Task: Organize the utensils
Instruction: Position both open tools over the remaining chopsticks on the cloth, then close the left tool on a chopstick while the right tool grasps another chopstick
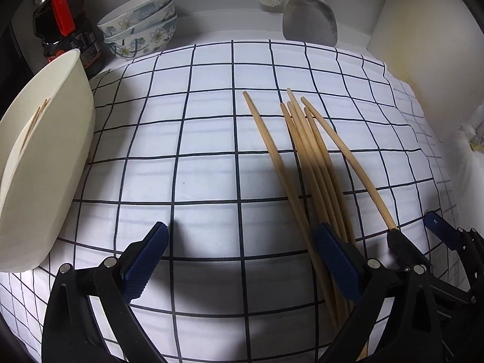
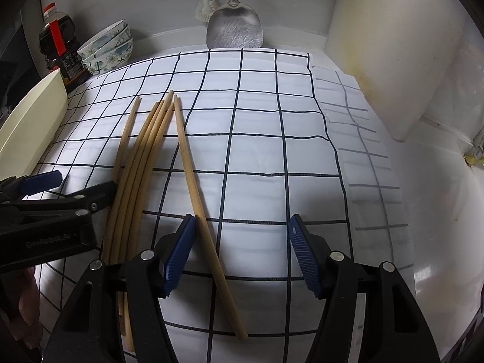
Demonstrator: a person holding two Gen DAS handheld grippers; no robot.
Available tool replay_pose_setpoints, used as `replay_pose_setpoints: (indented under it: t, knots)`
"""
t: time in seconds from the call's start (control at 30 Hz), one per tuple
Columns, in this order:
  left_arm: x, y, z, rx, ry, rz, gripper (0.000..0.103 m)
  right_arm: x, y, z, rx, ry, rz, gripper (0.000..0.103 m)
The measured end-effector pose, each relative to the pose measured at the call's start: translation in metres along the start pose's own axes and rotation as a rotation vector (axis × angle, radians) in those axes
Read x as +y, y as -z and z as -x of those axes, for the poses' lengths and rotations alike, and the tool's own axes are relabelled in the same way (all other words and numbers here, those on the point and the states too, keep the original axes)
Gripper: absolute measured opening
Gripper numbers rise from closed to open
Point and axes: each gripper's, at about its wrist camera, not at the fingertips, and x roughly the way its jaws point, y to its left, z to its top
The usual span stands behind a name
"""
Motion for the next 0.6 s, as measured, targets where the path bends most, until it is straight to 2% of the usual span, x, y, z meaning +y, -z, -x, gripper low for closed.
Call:
replay_pose_setpoints:
  t: [0.13,0.4,0.47,0.53,0.6]
  knots:
    - [-0.004,0.001,-0.003,-0.007,-0.029,-0.024,0.098,0.001,-0.002,-0.002,-0.001,-0.004,0.008,0.061]
    - [-0.001,-0.001,-0.003,-0.020,-0.035,-0.006,0.095,0.003,-0.008,-0.006,-0.014,-0.015,0.028,0.061]
    - [-0.001,0.000,-0.001,-0.026,-0.034,-0.006,0.090,0.004,-0.009,-0.007,-0.017,-0.022,0.037,0.060]
    - [-0.002,0.003,0.004,-0.036,-0.028,-0.019,0.076,0.006,-0.009,-0.007,-0.018,-0.026,0.043,0.058]
    - [-0.005,0.004,0.008,-0.043,-0.019,-0.036,0.064,0.008,-0.009,-0.007,-0.020,-0.032,0.055,0.048]
